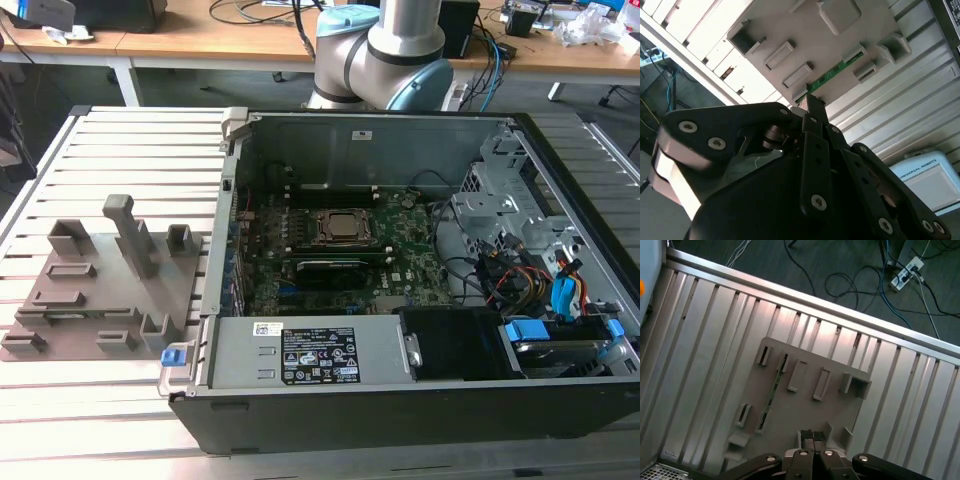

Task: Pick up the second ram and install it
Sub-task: 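Pick up the second ram and move it above second insertion slot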

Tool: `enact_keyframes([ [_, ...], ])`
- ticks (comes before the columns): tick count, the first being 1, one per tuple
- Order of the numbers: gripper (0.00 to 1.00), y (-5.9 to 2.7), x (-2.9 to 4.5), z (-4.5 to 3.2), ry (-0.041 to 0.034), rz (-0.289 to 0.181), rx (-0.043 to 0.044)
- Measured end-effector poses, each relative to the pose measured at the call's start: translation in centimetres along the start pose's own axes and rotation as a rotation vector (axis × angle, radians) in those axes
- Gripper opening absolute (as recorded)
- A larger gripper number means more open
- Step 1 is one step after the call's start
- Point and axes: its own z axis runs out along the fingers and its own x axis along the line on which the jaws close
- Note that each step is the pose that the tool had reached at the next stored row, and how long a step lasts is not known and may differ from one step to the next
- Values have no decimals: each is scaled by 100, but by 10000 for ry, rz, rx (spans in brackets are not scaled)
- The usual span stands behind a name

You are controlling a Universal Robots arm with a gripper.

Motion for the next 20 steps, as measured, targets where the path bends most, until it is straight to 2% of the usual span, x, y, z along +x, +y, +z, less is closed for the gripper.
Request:
enact_keyframes([
  [3,11,0,0,3,-9,270,4],
  [5,11,0,0,15,-46,1224,21],
  [10,11,-1,0,21,-69,1847,33],
  [20,11,-2,1,45,-97,3652,56],
])
